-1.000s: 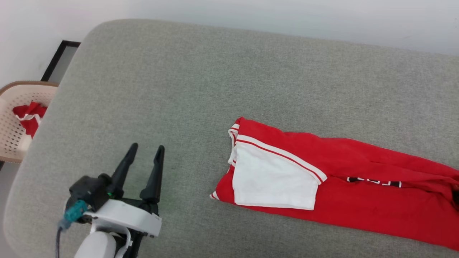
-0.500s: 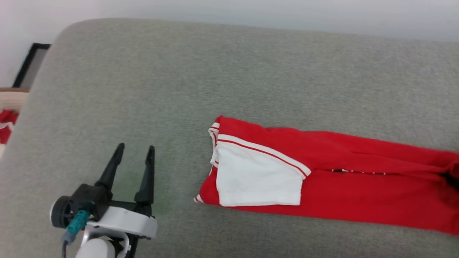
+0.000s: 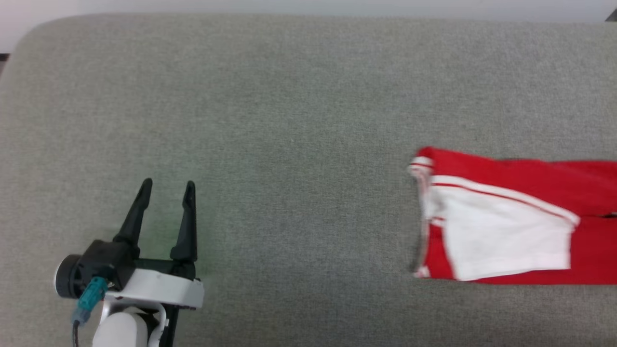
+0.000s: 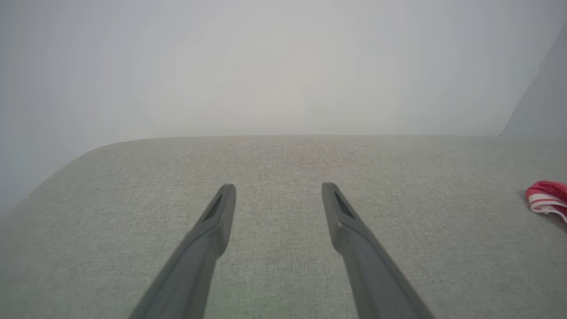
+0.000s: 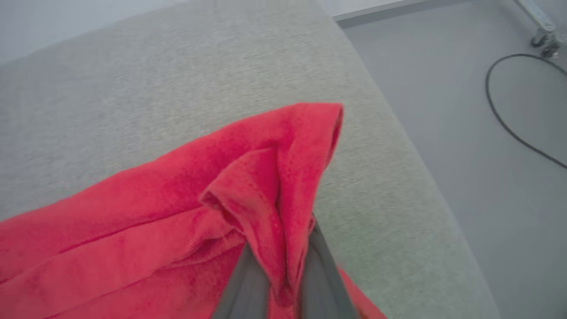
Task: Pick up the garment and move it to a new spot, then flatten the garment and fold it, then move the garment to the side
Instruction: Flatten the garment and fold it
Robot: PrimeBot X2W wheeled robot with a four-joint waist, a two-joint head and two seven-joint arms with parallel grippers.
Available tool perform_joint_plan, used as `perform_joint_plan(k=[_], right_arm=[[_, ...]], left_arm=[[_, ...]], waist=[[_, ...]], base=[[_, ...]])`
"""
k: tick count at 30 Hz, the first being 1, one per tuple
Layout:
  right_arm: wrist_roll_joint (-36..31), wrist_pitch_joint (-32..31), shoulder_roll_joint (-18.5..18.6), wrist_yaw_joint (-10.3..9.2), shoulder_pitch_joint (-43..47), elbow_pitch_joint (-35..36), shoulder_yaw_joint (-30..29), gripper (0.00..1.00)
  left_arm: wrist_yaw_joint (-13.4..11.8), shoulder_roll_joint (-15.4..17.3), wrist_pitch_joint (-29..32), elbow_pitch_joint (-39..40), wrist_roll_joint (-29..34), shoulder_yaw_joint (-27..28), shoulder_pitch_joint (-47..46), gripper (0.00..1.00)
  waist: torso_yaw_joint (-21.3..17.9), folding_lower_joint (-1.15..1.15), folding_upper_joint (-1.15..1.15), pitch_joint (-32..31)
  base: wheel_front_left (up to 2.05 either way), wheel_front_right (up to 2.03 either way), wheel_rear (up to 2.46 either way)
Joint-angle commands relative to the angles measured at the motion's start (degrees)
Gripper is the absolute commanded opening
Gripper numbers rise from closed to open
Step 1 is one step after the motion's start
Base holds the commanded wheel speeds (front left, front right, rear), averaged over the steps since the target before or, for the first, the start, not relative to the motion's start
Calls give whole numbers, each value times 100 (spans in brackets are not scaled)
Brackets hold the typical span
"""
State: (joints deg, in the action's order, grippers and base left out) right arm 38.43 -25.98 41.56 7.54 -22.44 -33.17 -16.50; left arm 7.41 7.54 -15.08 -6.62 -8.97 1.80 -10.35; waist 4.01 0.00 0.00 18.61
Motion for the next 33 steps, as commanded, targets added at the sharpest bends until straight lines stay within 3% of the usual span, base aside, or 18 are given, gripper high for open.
perform_joint_plan(k=[1,4,8,24,33], right_arm=[[-55,41,-1,-11,-41,-38,-73,0],[-123,94,-13,-10,-82,-108,-235,0],[-69,35,-202,-10,64,243,-12,0],[698,-1080,-606,-9,616,3304,2065,0],[506,-1377,-893,-10,238,3647,2881,0]], left_arm=[[6,-14,-6,9,39,4,-48,100],[6,-40,-6,-13,103,17,-105,100],[6,-112,-6,14,54,-45,-81,100],[0,-158,-6,113,-342,-312,236,100],[0,-280,-6,68,-484,-380,157,100]], waist=[[-36,0,0,47],[-18,0,0,55],[-4,0,0,-38],[188,0,0,-420],[570,0,0,-308]], base=[[0,0,0],[0,0,0],[0,0,0],[0,0,0],[0,0,0]])
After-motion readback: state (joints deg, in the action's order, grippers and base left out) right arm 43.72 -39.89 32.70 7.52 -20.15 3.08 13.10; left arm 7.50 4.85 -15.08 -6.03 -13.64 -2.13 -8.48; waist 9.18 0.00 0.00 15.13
